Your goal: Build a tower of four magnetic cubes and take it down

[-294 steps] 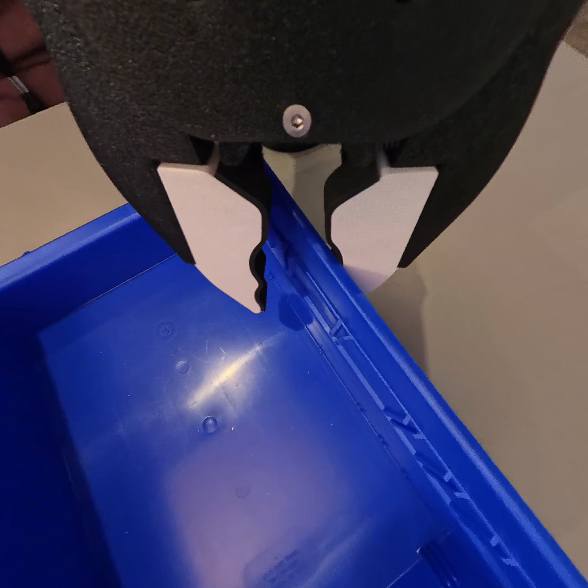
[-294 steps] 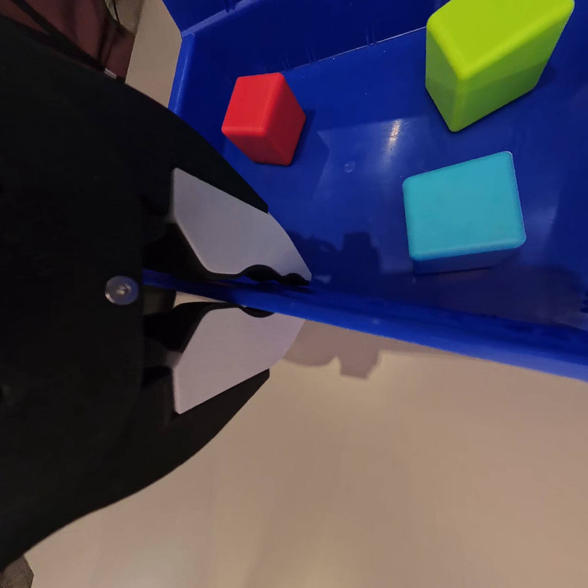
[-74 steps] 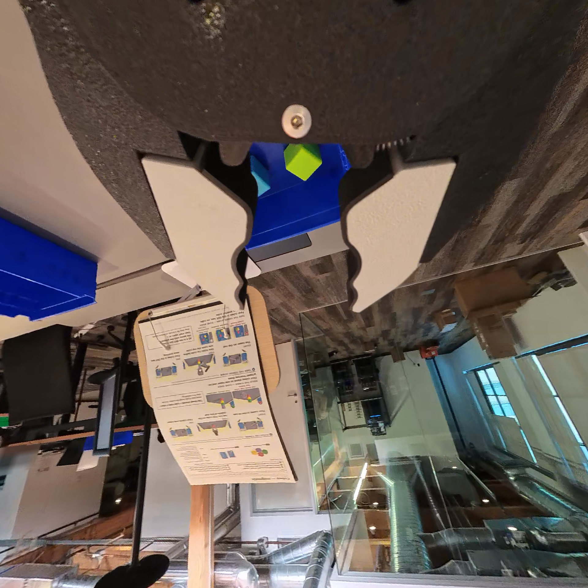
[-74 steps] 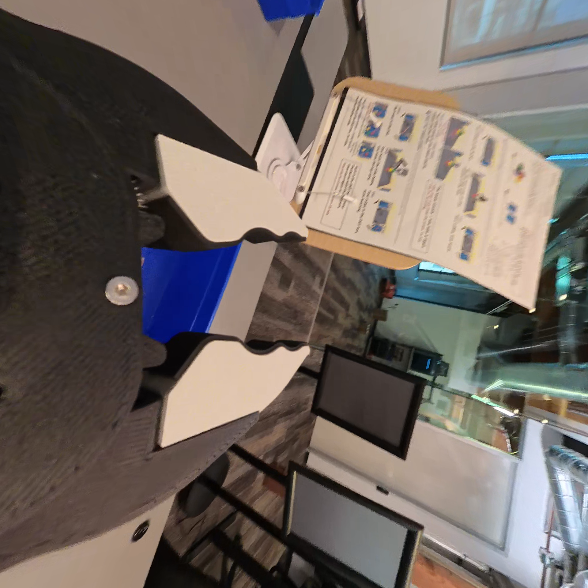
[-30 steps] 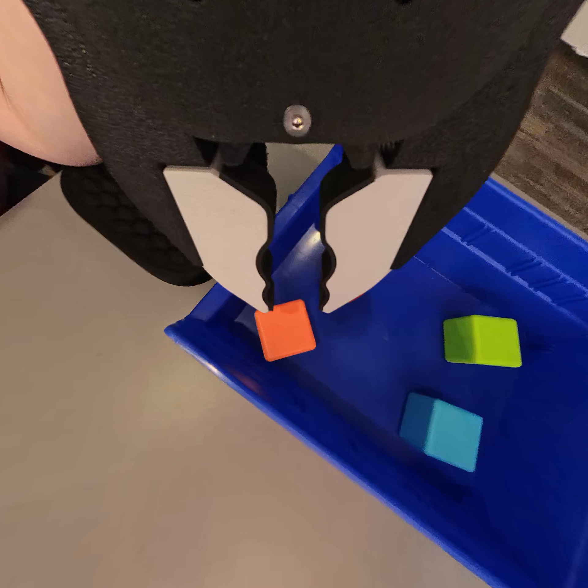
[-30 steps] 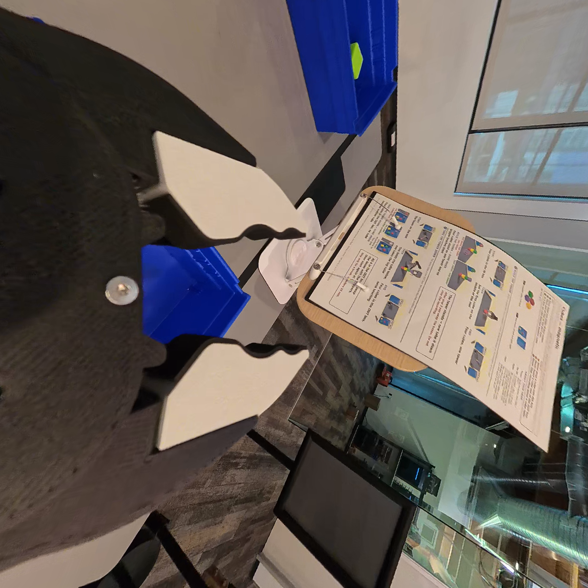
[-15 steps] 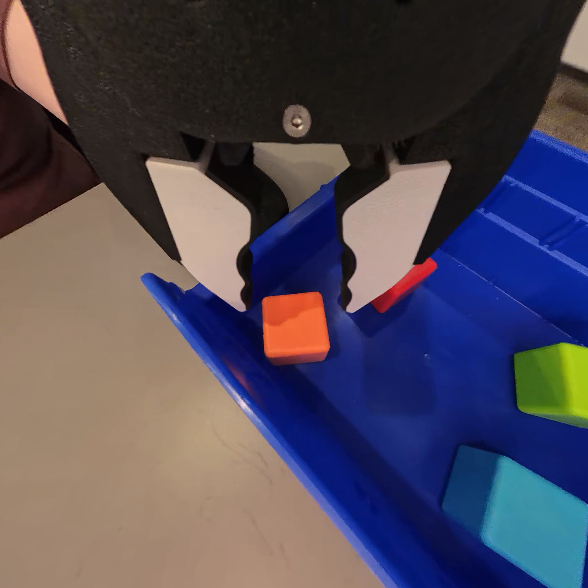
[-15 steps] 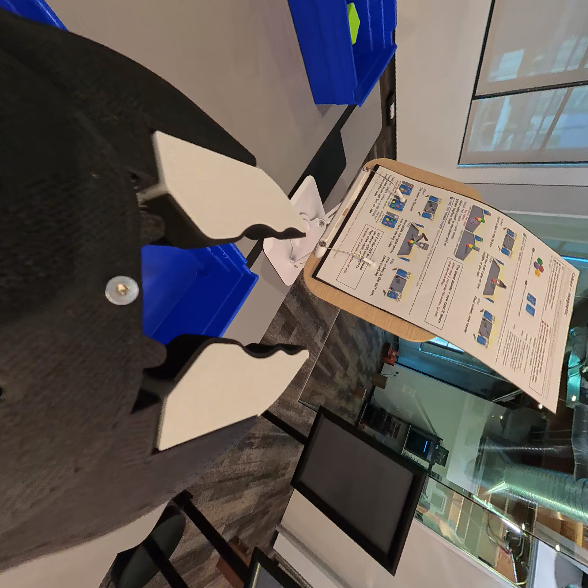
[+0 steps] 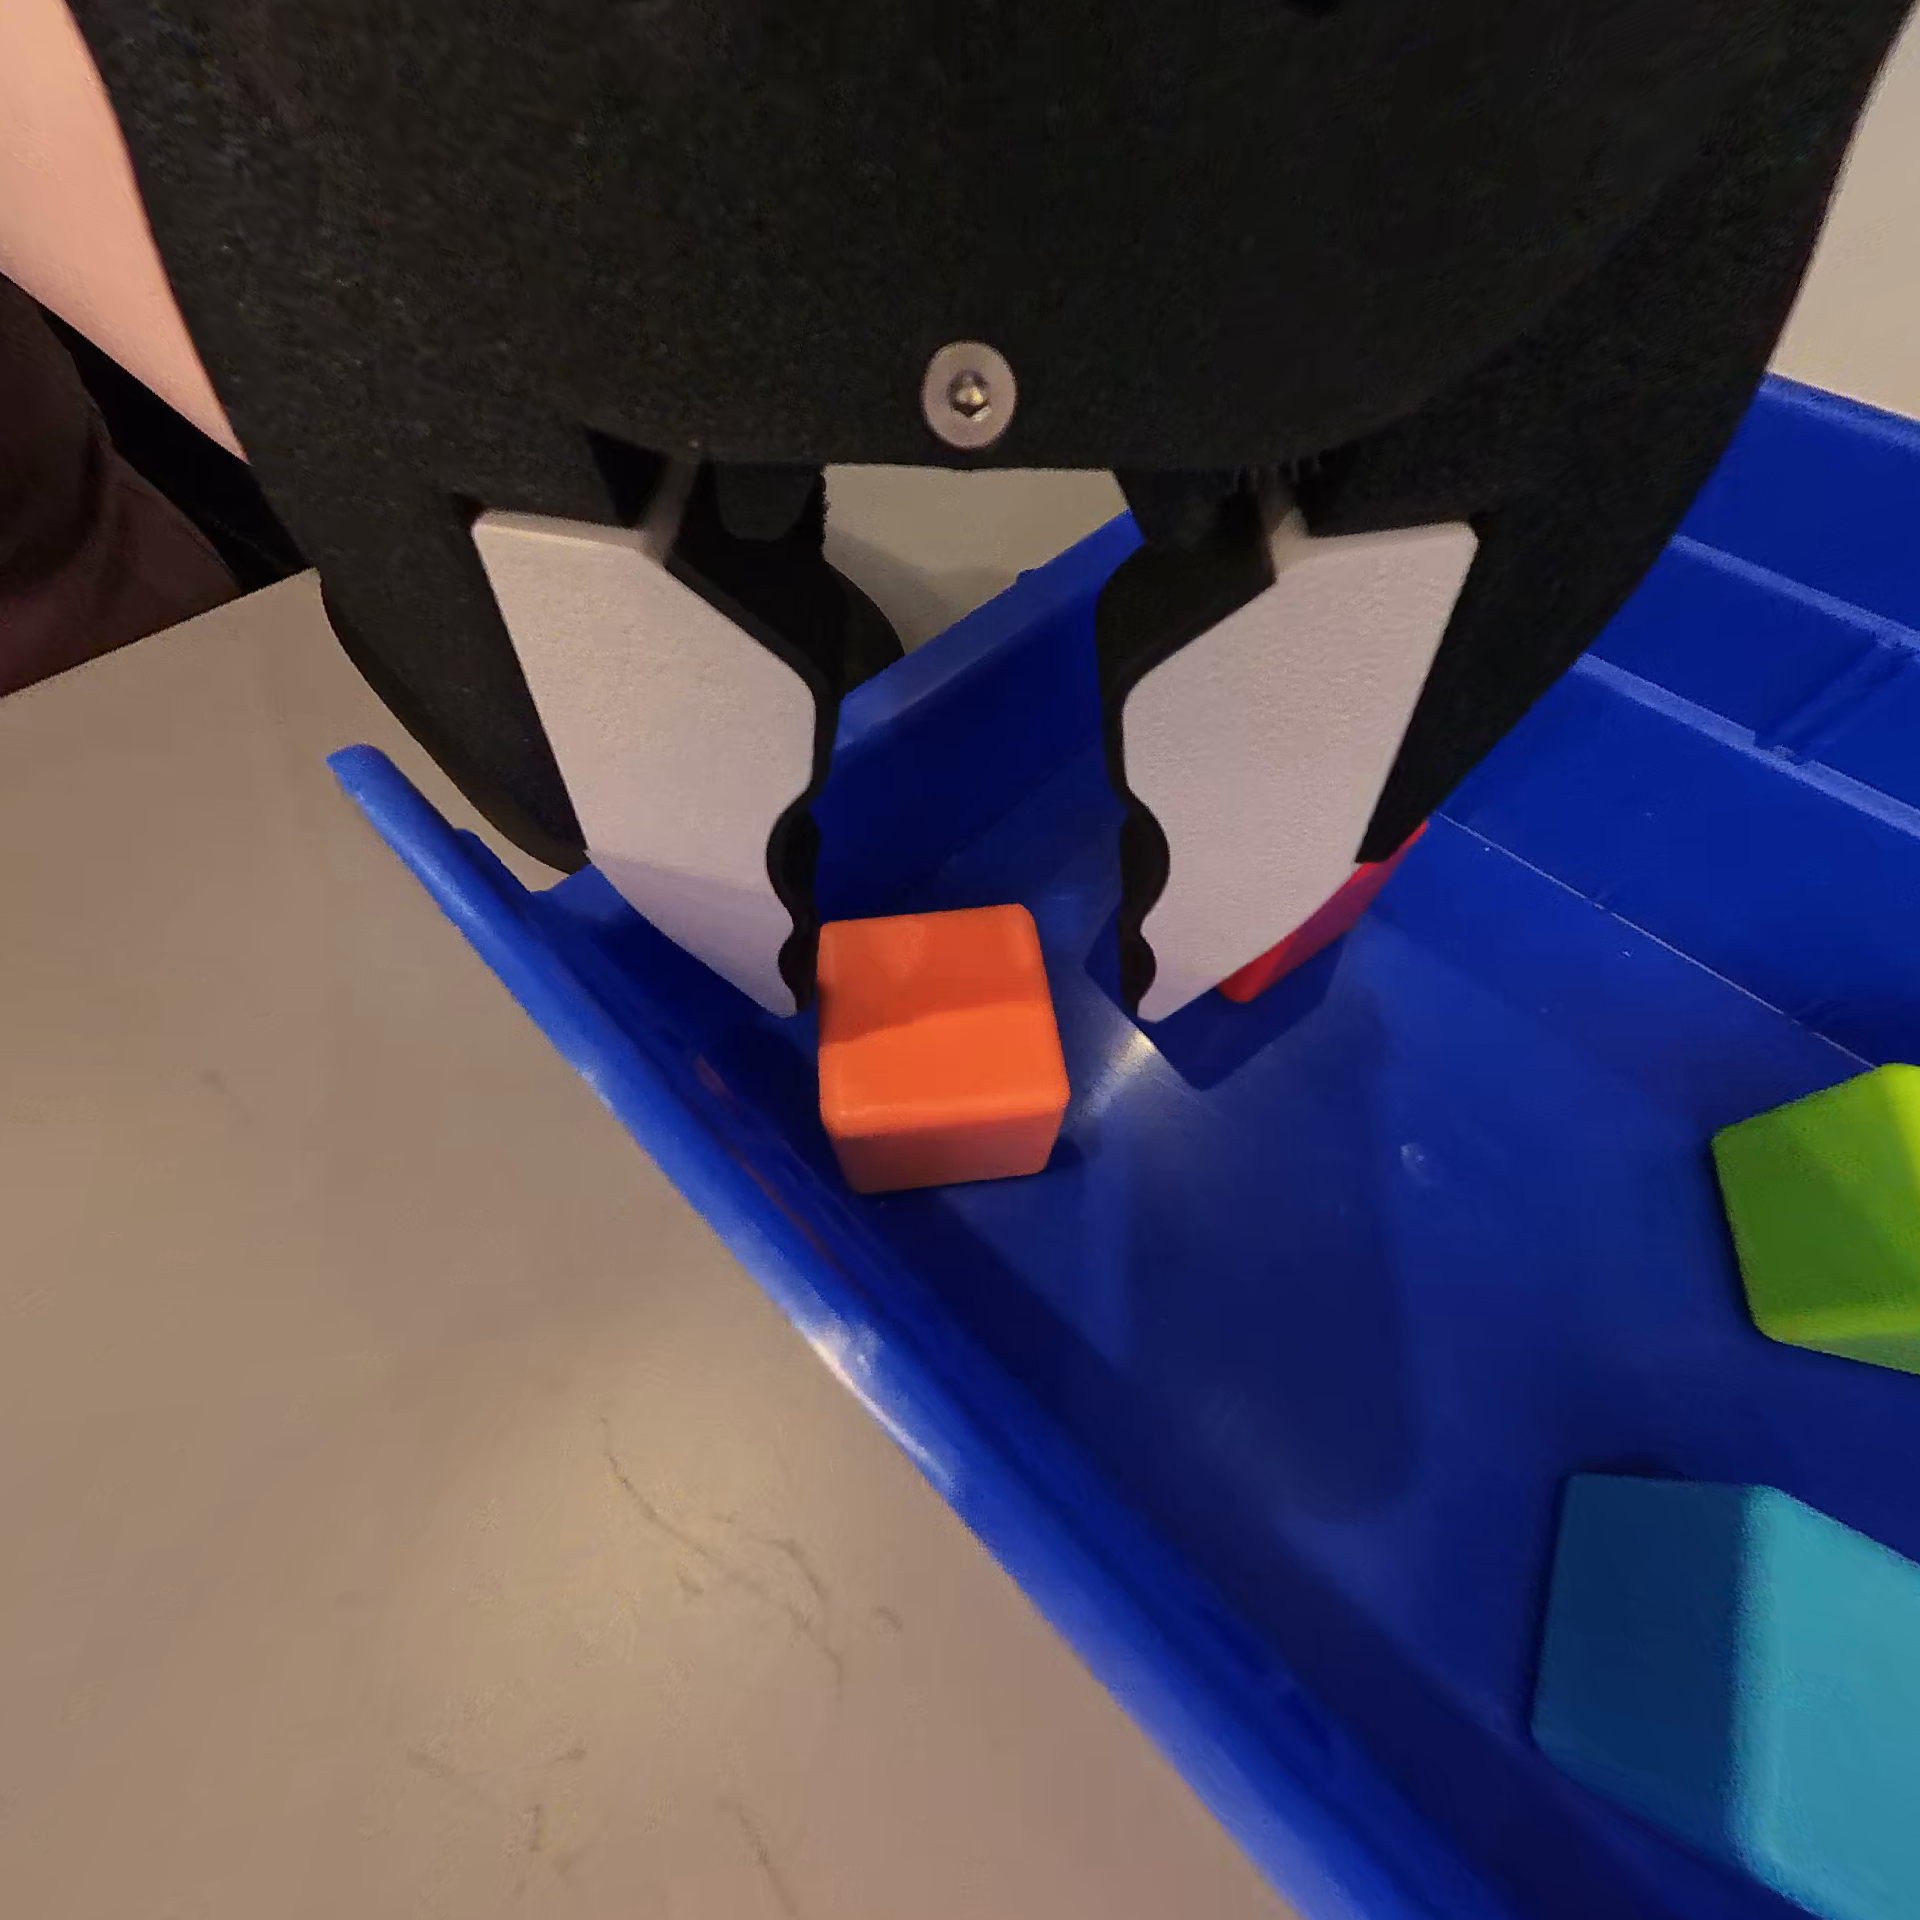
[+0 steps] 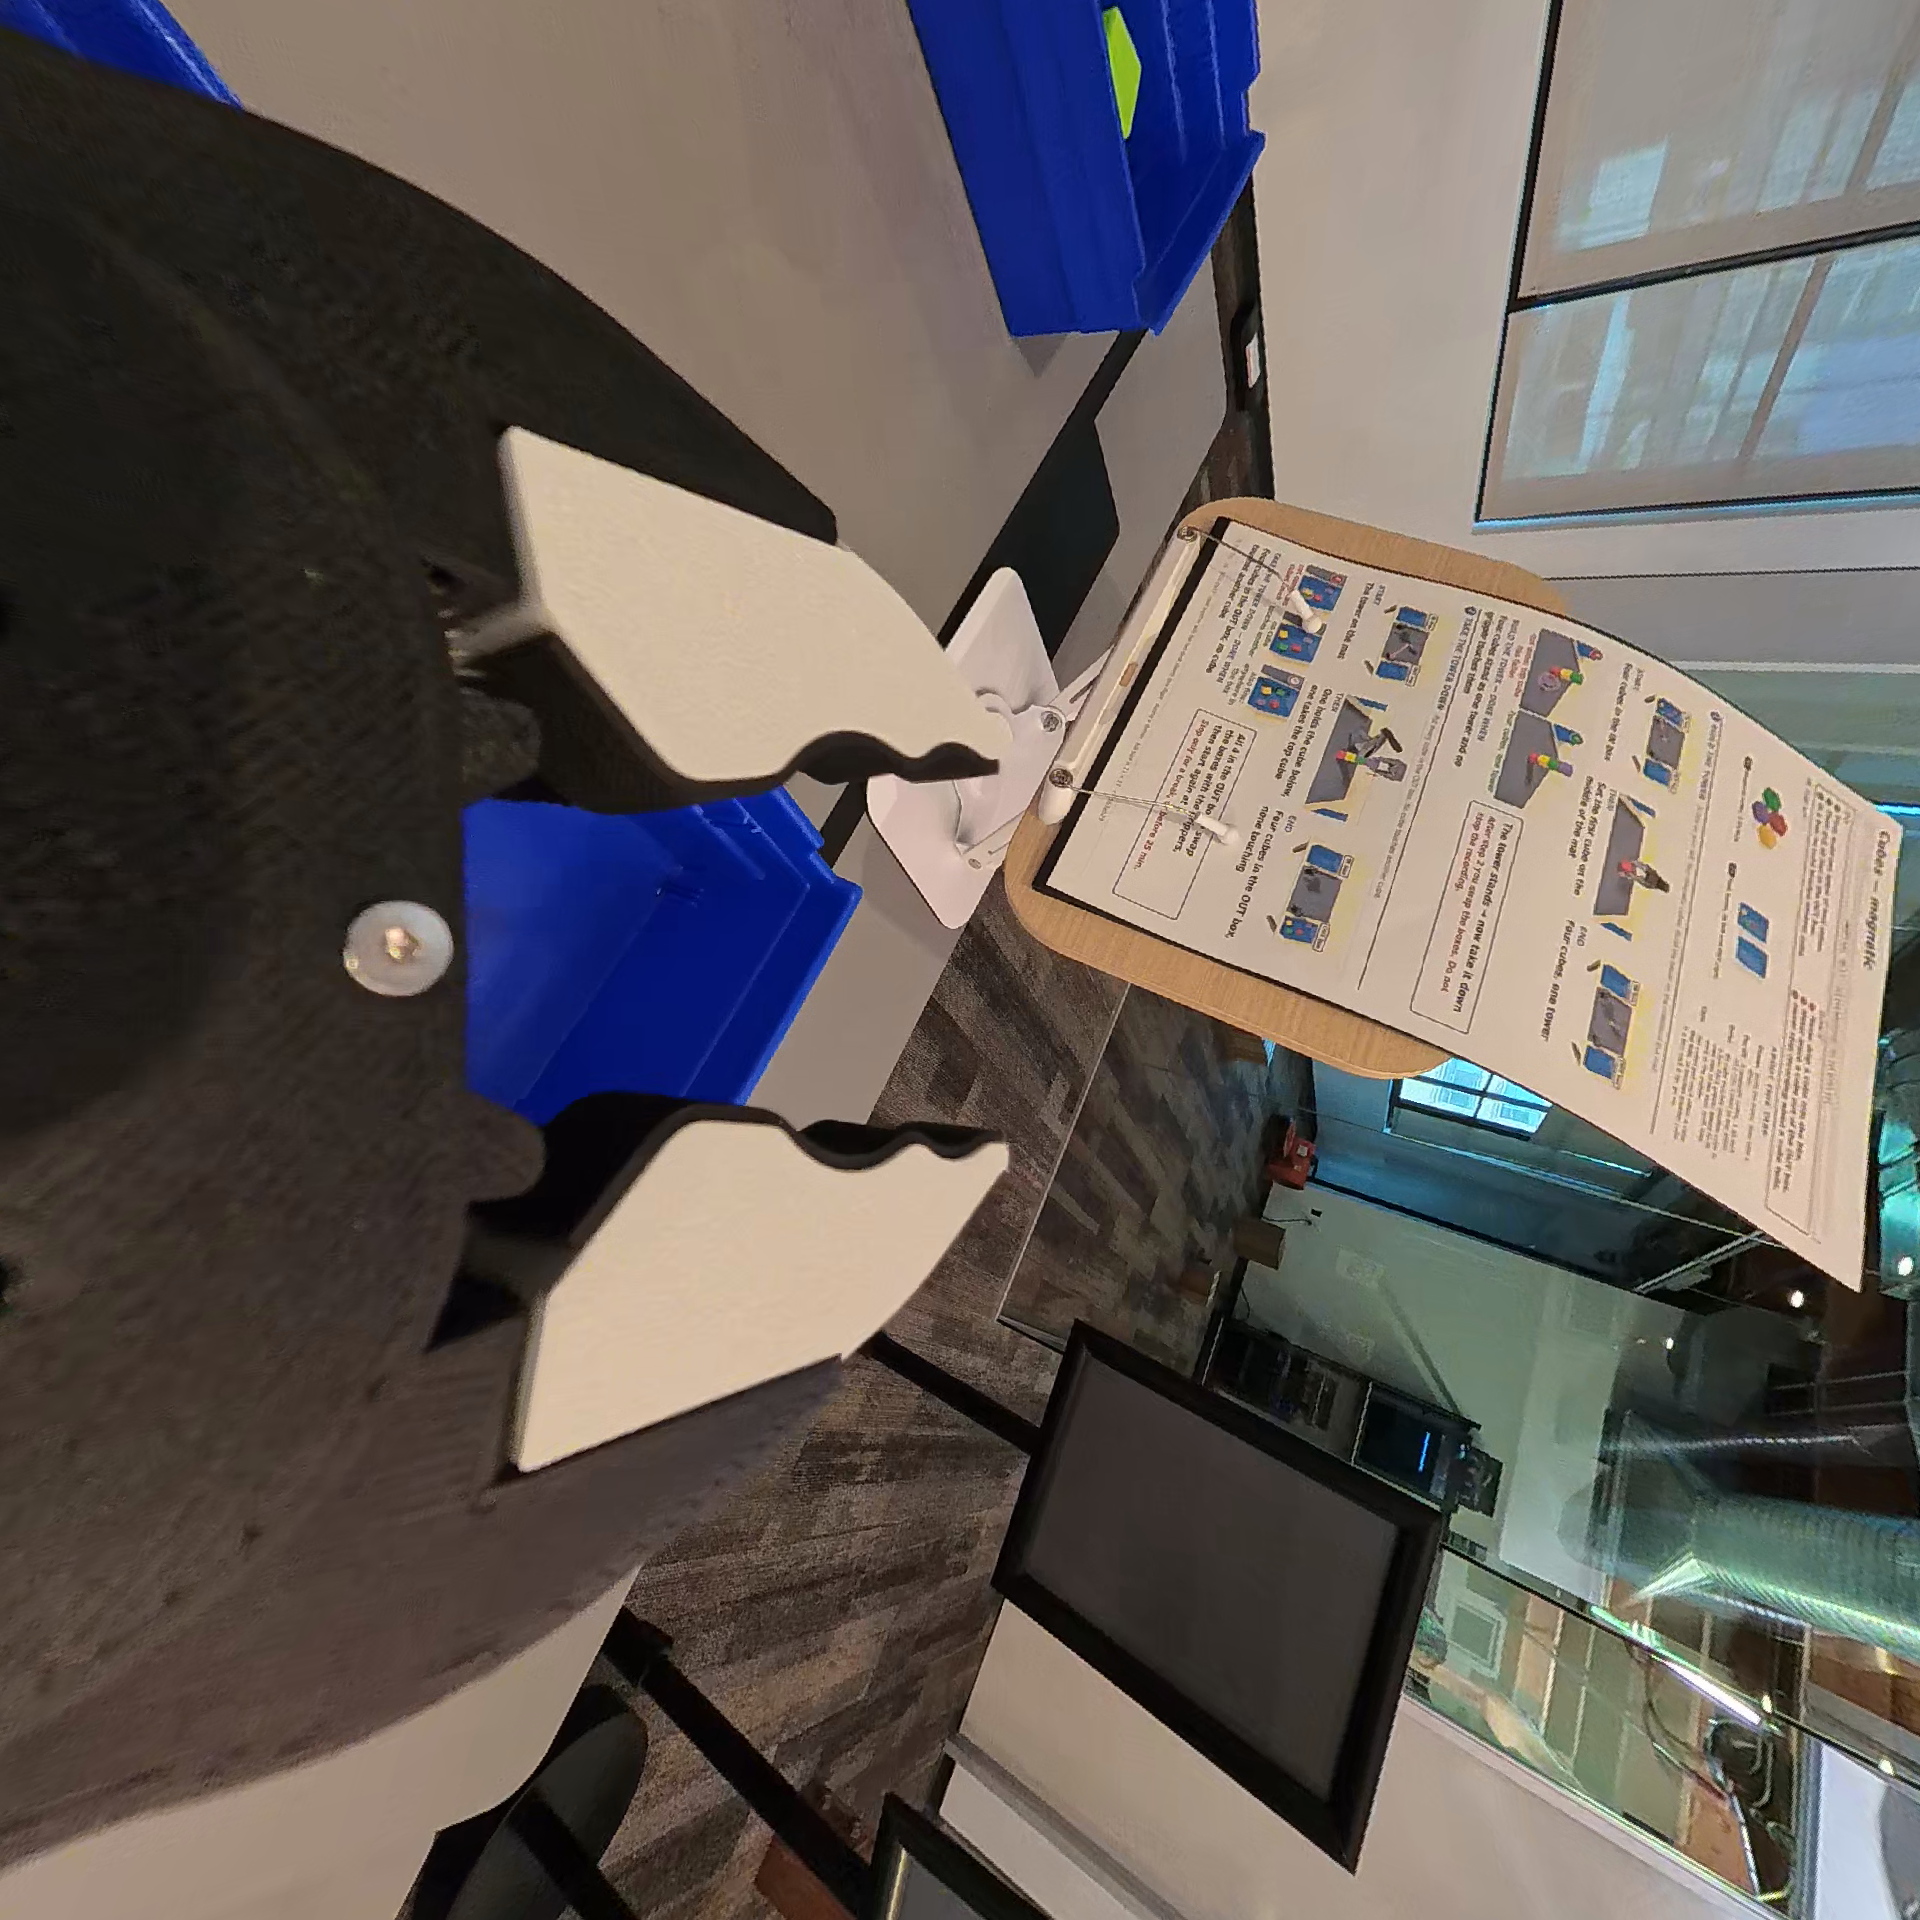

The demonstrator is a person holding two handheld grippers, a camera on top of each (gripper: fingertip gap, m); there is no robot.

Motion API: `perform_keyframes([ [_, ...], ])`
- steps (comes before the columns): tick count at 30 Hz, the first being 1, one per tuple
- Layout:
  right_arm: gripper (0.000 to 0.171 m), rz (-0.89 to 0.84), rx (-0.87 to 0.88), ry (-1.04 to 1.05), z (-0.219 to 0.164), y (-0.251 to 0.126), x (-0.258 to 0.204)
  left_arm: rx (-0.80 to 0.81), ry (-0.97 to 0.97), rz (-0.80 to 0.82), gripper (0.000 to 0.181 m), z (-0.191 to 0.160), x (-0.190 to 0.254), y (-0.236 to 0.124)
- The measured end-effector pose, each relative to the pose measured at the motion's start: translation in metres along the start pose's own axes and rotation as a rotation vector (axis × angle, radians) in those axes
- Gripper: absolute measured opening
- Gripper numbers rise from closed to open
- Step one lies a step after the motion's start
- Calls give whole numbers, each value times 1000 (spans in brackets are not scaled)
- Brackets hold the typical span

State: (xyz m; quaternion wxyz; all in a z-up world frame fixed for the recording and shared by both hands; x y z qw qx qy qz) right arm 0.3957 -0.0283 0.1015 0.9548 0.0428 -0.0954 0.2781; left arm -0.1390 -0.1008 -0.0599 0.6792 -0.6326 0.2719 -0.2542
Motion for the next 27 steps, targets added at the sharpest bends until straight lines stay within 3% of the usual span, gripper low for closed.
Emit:
perform_keyframes([
  [27, 64, -11, -45, 34, -14, 1, 10, -20, 47, -38, 55, 8, 1, 19],
])
Point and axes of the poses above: each gripper's, where its closed fingertips meet, y out along the fingers, z out of its top, x = y × z across the jaws, the point moved 6 cm from there along -y, back along the fingers, and after that the axes turned 1 degree about z, right-handed, at the moved point
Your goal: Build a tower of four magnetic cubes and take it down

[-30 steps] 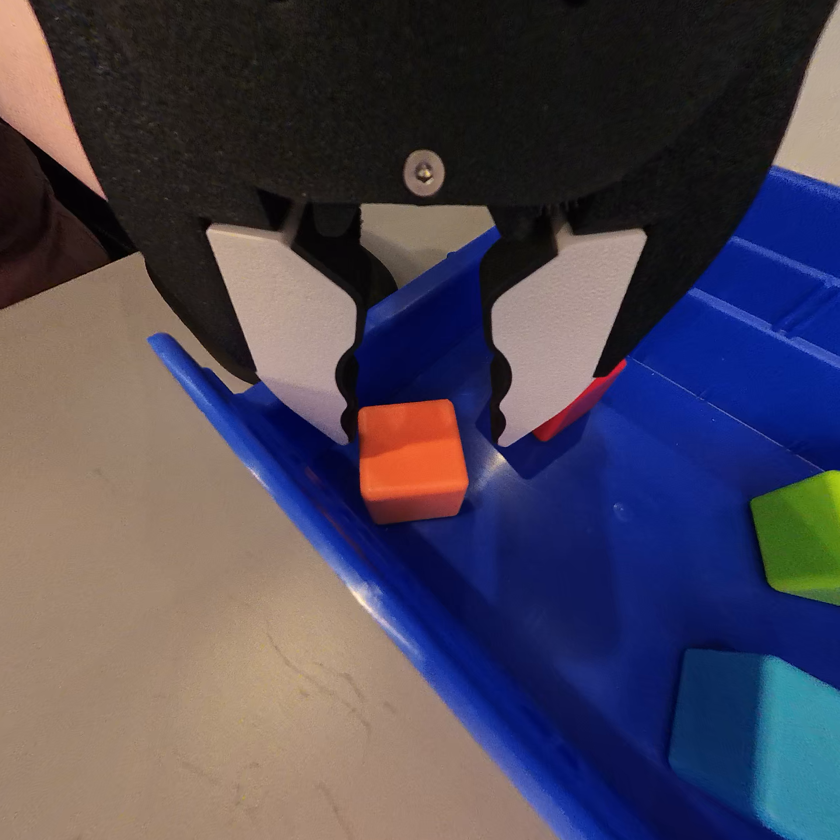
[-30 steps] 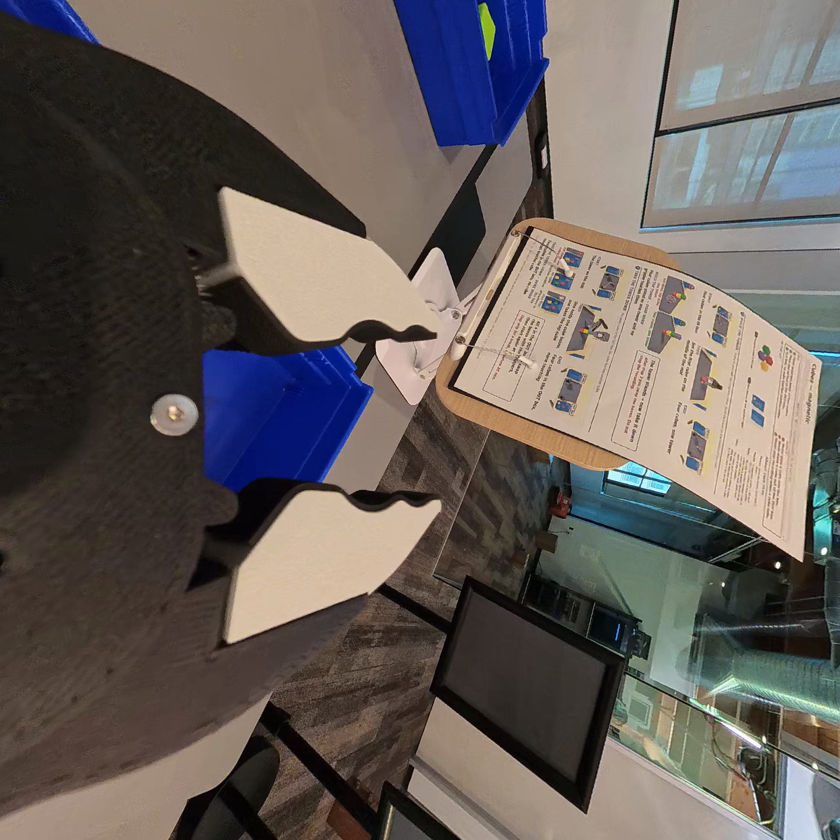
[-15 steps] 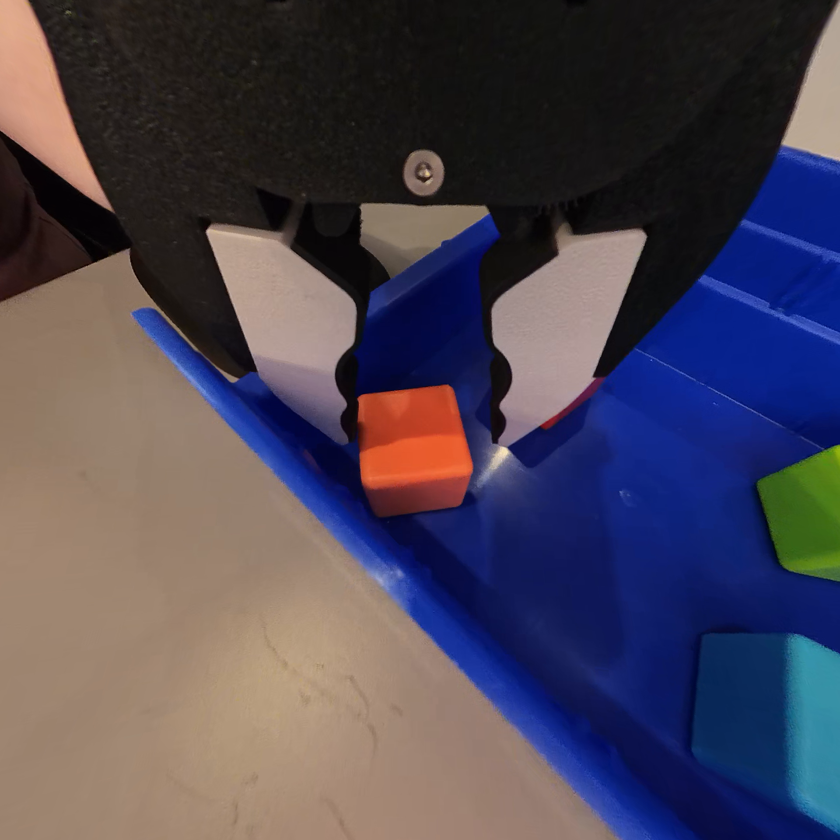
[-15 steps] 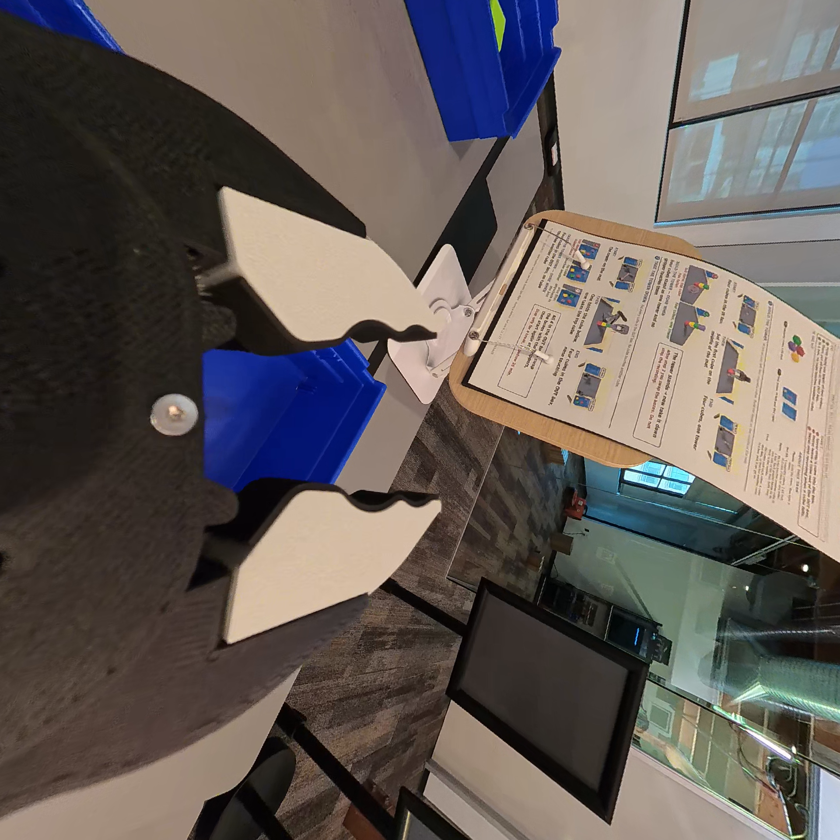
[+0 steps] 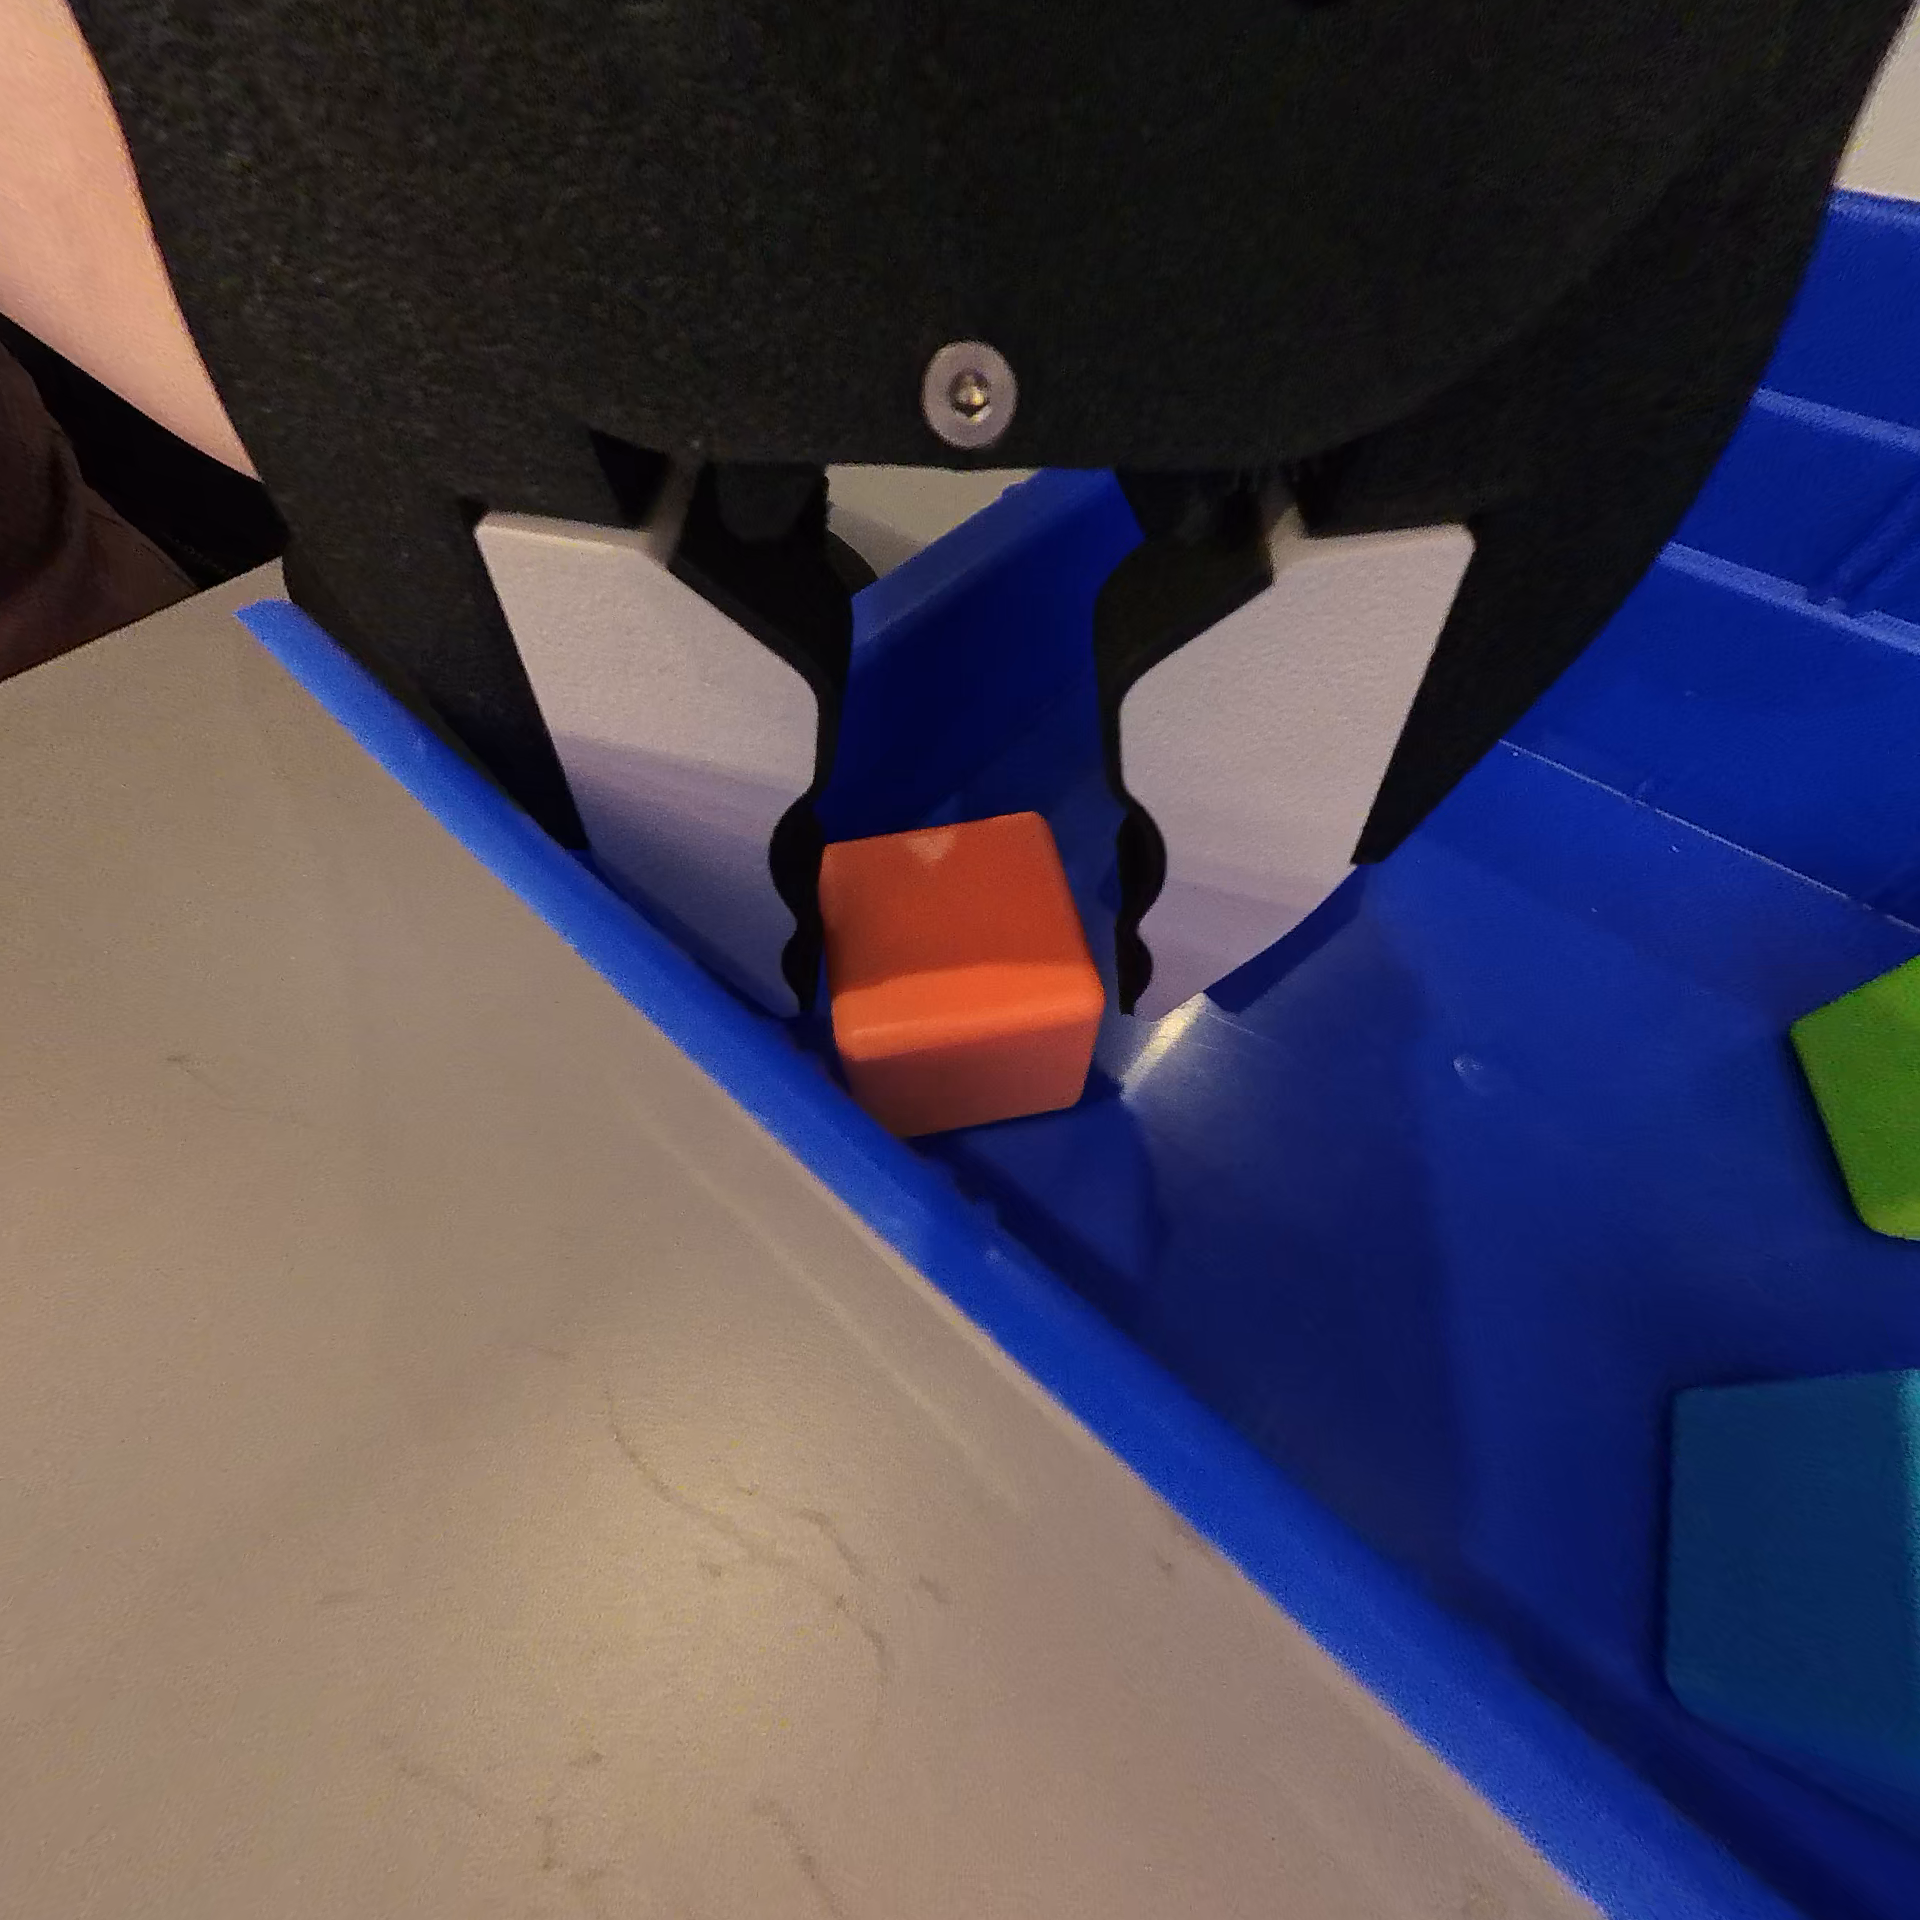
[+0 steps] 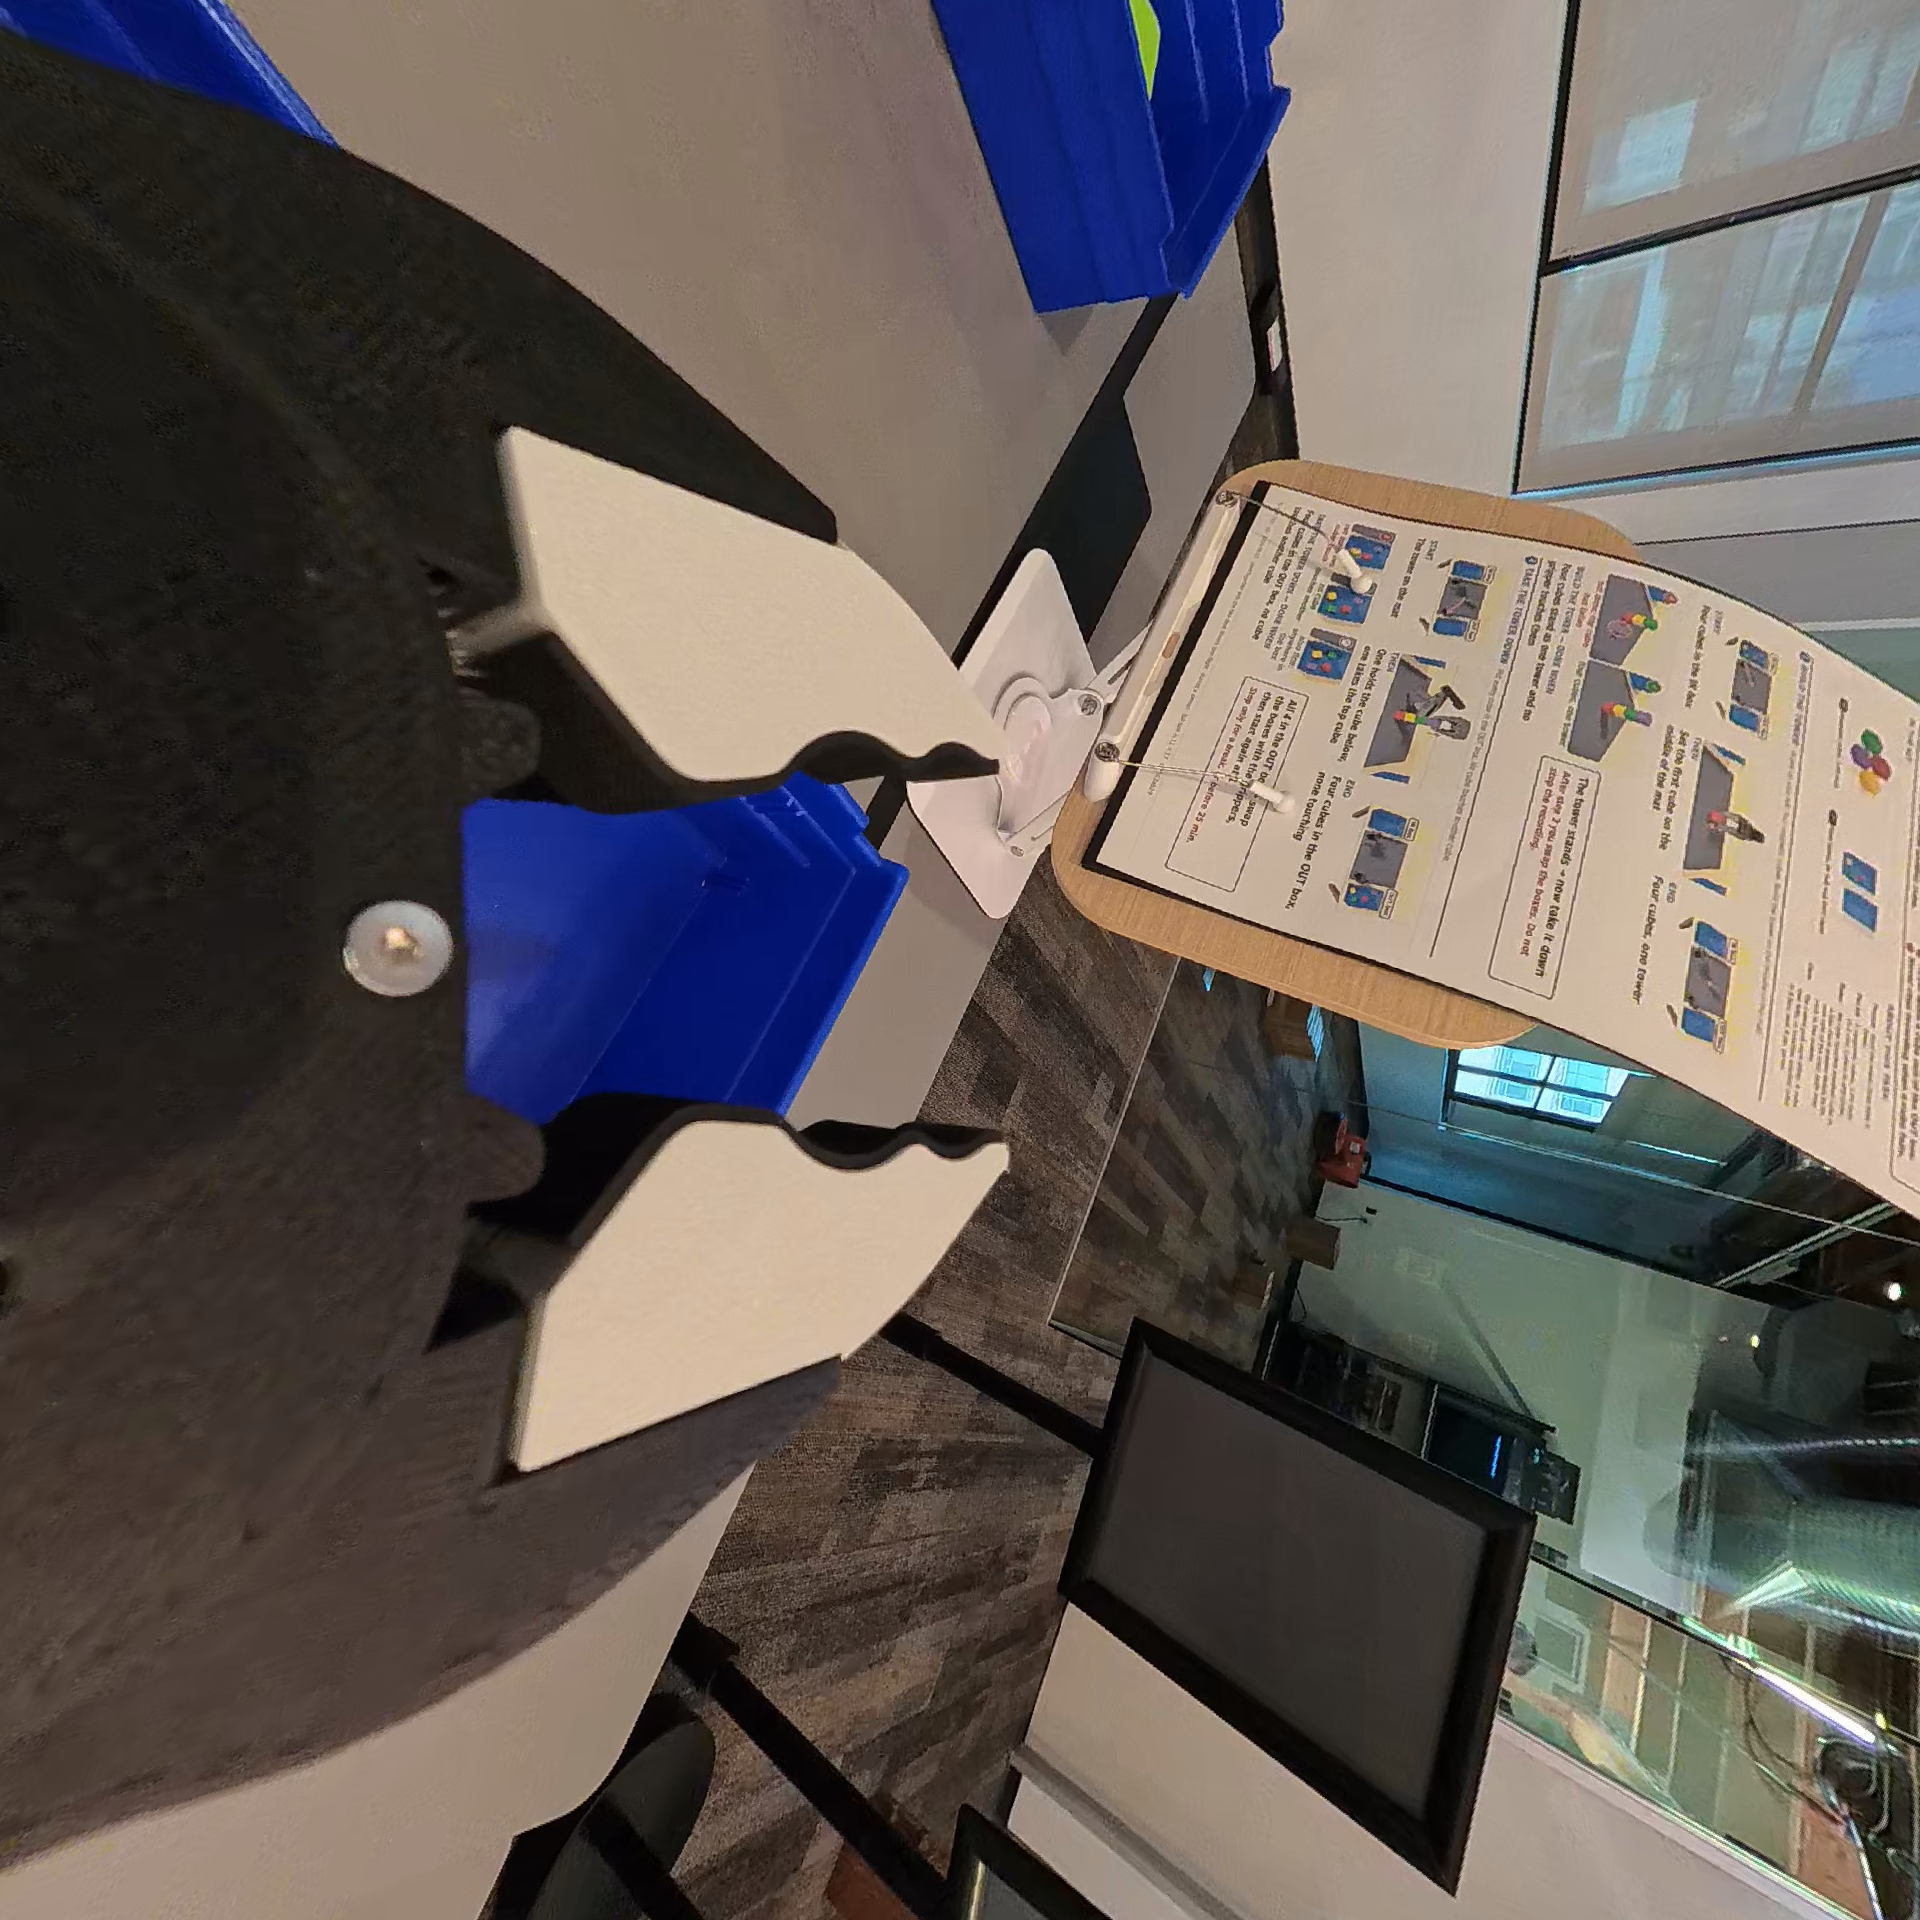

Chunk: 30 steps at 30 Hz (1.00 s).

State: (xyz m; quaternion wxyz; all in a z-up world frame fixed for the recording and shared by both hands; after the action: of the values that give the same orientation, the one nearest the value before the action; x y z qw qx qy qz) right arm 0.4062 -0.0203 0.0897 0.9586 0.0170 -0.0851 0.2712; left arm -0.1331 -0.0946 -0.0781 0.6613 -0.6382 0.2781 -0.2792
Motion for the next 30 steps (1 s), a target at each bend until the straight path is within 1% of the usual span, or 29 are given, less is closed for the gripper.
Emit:
perform_keyframes([
  [2, 64, -2, -2, 2, -1, 0, 1, -1, 2, 4, 52, 0, -1, 1],
  [23, 64, 0, -35, 28, -10, 1, 6, -32, 41, 43, 52, -1, -3, 4],
  [30, 64, -3, -45, 34, -13, 2, 7, -19, 72, 43, 52, -1, -4, 5],
])
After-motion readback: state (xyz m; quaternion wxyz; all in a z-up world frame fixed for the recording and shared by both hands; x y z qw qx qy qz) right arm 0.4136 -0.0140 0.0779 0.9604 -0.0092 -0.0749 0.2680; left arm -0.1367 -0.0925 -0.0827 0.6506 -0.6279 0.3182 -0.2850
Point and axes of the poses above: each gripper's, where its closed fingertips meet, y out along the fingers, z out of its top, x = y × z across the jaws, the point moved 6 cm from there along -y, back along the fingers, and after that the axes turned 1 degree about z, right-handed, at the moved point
